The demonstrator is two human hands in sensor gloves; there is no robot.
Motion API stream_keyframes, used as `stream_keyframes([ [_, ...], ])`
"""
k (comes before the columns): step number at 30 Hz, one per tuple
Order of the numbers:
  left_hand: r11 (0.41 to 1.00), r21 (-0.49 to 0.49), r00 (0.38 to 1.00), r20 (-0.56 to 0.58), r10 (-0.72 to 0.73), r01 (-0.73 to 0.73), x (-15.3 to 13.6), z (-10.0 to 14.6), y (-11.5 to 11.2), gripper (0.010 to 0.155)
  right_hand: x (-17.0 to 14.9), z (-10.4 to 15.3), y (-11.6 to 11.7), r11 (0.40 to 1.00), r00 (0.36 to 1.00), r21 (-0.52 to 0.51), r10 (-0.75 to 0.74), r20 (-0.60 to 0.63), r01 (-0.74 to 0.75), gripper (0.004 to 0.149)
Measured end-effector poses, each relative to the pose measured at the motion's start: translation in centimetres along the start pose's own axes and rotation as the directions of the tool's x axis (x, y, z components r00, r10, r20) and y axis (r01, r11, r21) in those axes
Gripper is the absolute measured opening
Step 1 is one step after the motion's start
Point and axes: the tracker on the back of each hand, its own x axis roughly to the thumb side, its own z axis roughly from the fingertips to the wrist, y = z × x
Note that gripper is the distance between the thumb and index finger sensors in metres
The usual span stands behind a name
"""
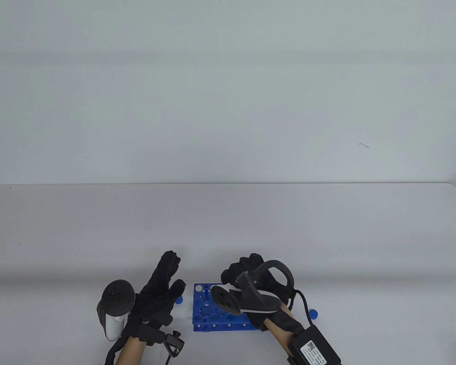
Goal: Press a plastic transfer pipette bulb to move liquid between test tubes
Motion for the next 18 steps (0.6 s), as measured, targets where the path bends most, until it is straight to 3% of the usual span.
stream_keyframes([
  [18, 1.000, -0.001, 1.000, 0.001, 0.001, -0.001, 0.02, 0.01, 0.02, 0.100, -0.16, -0.10, 0.29, 1.000, 1.000, 0.020, -0.020, -0.023, 0.020, 0.047],
])
